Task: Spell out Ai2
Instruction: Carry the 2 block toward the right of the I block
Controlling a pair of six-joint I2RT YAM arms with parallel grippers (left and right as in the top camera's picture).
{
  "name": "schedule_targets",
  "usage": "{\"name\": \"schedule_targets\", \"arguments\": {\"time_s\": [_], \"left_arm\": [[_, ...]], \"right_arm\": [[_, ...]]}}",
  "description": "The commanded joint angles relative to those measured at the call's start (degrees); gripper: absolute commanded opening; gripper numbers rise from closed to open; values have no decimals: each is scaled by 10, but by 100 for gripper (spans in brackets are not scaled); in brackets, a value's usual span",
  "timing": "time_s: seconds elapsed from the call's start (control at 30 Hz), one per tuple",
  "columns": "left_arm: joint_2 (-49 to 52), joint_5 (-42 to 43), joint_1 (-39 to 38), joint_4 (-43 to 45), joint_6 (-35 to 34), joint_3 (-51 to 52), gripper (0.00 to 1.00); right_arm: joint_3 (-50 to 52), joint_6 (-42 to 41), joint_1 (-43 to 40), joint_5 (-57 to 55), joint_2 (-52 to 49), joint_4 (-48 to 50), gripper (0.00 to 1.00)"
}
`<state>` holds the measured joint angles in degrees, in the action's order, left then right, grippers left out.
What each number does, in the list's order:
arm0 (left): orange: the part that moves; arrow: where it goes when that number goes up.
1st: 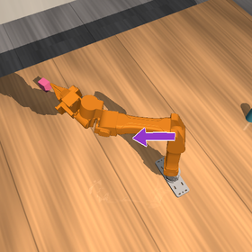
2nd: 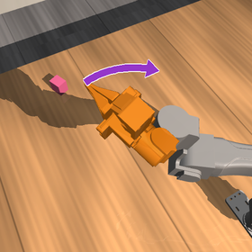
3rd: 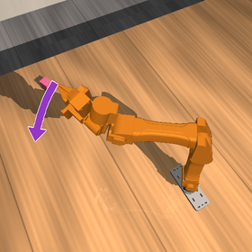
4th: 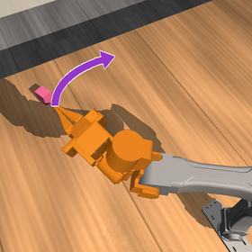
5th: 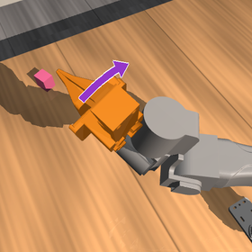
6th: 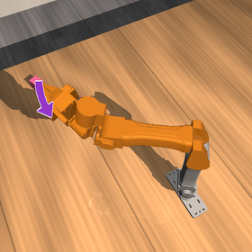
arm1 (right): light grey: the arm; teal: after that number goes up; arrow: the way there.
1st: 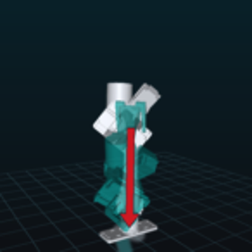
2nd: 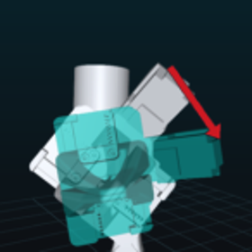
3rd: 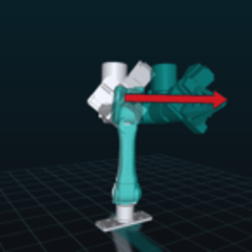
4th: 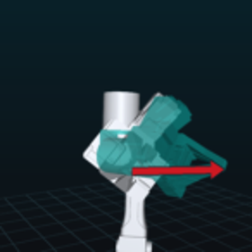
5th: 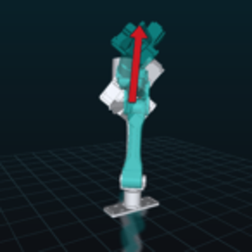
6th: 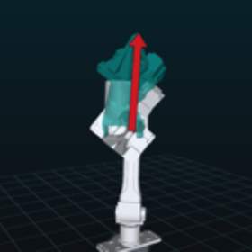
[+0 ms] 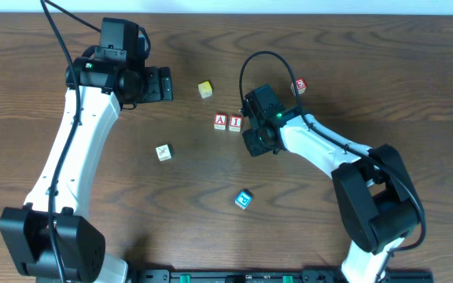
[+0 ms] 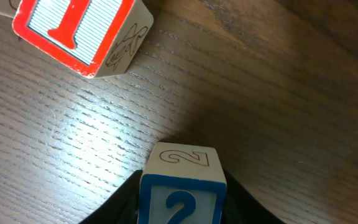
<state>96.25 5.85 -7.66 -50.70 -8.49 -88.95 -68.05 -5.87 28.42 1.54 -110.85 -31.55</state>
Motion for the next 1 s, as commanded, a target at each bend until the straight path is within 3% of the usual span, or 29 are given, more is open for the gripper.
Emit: {"name": "schedule_targets", "arguments": {"time_s": [0.0,0.3,0.67,0.9,0.97], "left_arm": [[1,2,0,0,12,-8,95],[1,2,0,-1,12,-8,95],[1,2,0,-8,7,-8,95],[1,2,0,-12,7,-8,95],[1,2,0,-12,7,-8,95]], "right_arm": [[4,-9,5,2,-4,2,31],[-4,-46,5,0,-4,9,32],[-41,-169,5,-78,-4,5,37],[-41,-167,5,-78,-4,-19,53],[-41,-163,5,-73,-4,-26,54]]}}
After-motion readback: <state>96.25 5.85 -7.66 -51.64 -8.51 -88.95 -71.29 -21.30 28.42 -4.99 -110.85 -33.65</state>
